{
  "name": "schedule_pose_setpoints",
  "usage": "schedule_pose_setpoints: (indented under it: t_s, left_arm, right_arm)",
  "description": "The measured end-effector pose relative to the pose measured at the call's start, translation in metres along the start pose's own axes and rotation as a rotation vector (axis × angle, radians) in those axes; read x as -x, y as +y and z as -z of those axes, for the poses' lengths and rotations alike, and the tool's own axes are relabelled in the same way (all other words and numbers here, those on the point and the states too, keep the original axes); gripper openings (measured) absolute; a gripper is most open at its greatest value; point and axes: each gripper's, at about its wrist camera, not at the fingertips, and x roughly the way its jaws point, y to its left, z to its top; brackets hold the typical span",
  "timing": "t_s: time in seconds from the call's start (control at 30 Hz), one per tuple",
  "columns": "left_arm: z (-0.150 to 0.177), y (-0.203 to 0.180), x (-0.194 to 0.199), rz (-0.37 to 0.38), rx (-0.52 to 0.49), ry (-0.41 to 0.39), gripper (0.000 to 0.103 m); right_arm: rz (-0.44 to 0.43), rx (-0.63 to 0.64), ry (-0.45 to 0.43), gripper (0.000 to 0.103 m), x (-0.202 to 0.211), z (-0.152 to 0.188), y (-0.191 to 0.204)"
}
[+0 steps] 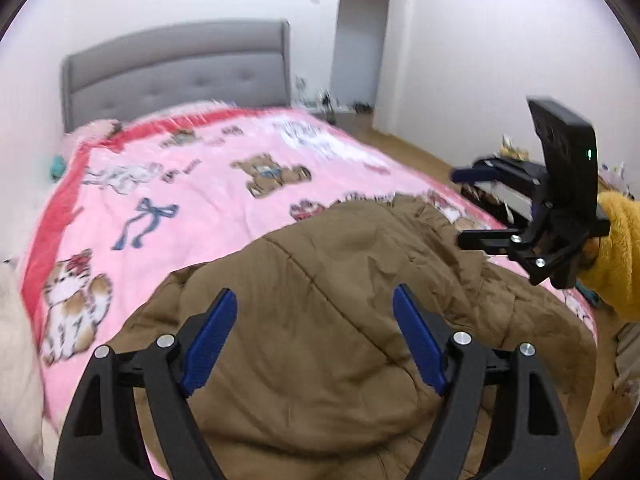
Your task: Fold large clothes
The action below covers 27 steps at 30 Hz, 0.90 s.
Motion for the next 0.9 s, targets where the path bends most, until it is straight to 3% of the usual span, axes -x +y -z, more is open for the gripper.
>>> schedule_pose_setpoints:
  t_s: [0.13, 0.23, 0.3, 0.63, 0.9]
  left_arm:
    - [0.003, 0.013, -0.054, 0.029, 0.06, 0.083, 0.079]
    - [0.021, 0.03, -0.086, 0.022, 0.15, 0.152, 0.079]
    - [0.031, 0.033, -0.093, 0.01, 0.154, 0.153, 0.079]
    - [0.054, 0.03, -0.115, -0.043, 0.112, 0.147, 0.079]
    - [0.046, 0.024, -0.113, -0.082, 0.095, 0.211, 0.079]
  right_arm:
    - [-0.046, -0.029, 0.095, 0.077, -0.061, 0.0, -0.009]
    - [-0.012, -0.021, 0.15, 0.081, -0.097, 0.015, -0.01]
    - [-0.008, -0.057, 0.15, 0.085, -0.102, 0.024, -0.012]
    - [-0.005, -0.068, 0.163, 0.086, -0.13, 0.049, -0.014]
    - [-0.006, -0.1, 0.201, 0.086, -0.124, 0.045, -0.011]
